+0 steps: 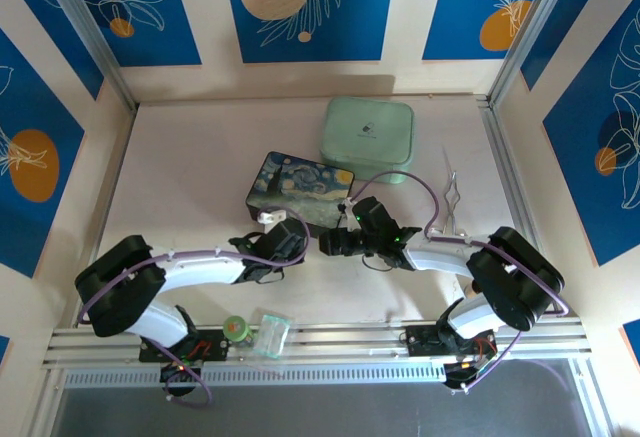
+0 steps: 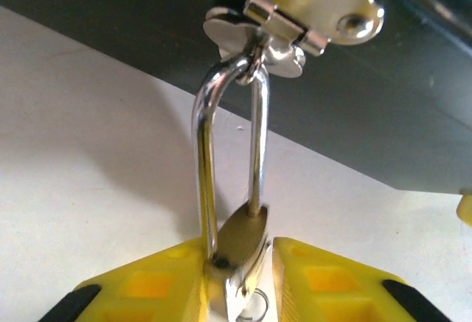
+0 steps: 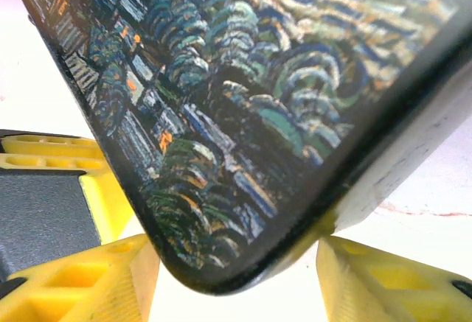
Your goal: Unlock a padlock with a key
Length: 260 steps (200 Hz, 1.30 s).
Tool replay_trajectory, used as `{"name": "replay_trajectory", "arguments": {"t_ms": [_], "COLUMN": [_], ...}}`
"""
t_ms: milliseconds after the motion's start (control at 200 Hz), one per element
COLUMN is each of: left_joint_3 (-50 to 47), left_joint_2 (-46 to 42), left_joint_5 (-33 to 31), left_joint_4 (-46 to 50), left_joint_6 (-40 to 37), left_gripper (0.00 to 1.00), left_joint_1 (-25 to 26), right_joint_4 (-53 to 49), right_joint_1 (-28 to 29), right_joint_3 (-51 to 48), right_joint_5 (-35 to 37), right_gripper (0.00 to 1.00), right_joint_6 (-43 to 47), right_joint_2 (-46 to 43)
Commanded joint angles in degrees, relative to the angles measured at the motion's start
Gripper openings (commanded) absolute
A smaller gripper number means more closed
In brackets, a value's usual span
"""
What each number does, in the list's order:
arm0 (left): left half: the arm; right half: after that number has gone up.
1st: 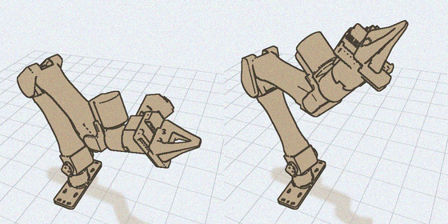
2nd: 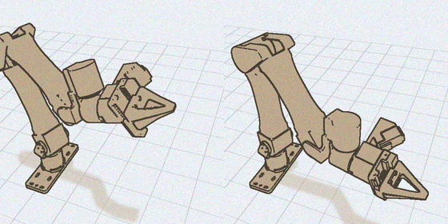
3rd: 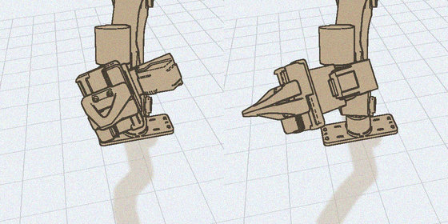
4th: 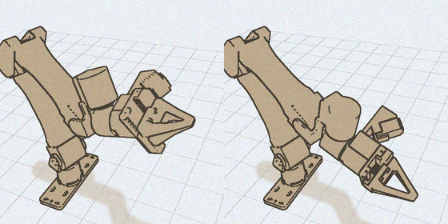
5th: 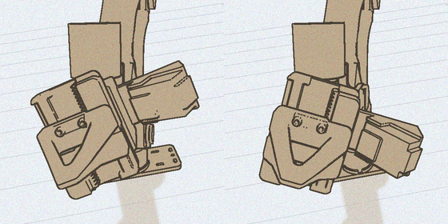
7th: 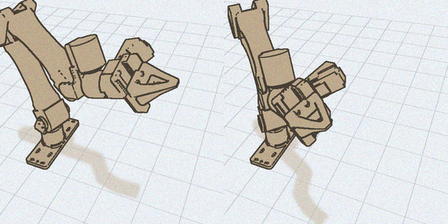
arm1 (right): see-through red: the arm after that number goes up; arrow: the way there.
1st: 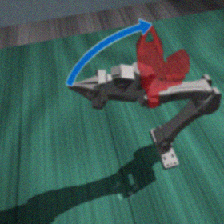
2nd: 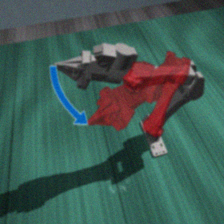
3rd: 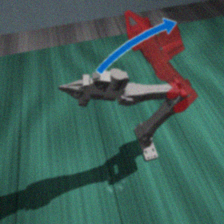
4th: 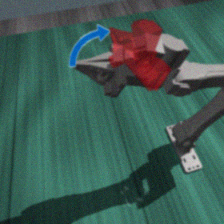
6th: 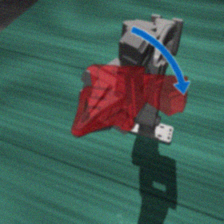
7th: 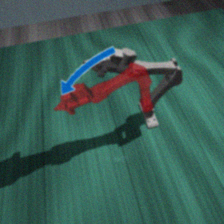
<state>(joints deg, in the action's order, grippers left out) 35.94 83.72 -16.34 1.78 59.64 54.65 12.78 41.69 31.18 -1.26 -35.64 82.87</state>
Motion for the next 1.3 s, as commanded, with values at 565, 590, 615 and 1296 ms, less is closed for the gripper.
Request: {"name": "replay_trajectory", "arguments": {"t_ms": [565, 590, 615, 1296], "left_joint_3": [5.7, 6.5, 7.2, 16.9], "left_joint_2": [-0.4, -0.5, -0.6, 11.4], "left_joint_5": [-5.7, -6.4, -7.0, -12.1], "left_joint_4": [16.6, 18.4, 19.9, 30.7], "left_joint_6": [-3.1, -3.6, -4.1, -9.9], "left_gripper": [0.08, 0.08, 0.08, 0.14], "left_joint_1": [0.7, 0.7, 0.7, 3.1], "right_joint_4": [0.9, 0.7, 0.5, 0.0], "right_joint_1": [0.5, 0.5, 0.5, 0.5], "right_joint_3": [0.0, 0.0, 0.1, -0.2], "right_joint_5": [0.4, 0.4, 0.4, 1.4], "right_gripper": [0.59, 0.59, 0.59, 0.58], "right_joint_6": [-0.2, -0.1, -0.1, -0.5], "right_joint_2": [0.6, 0.5, 0.4, 0.6]}}
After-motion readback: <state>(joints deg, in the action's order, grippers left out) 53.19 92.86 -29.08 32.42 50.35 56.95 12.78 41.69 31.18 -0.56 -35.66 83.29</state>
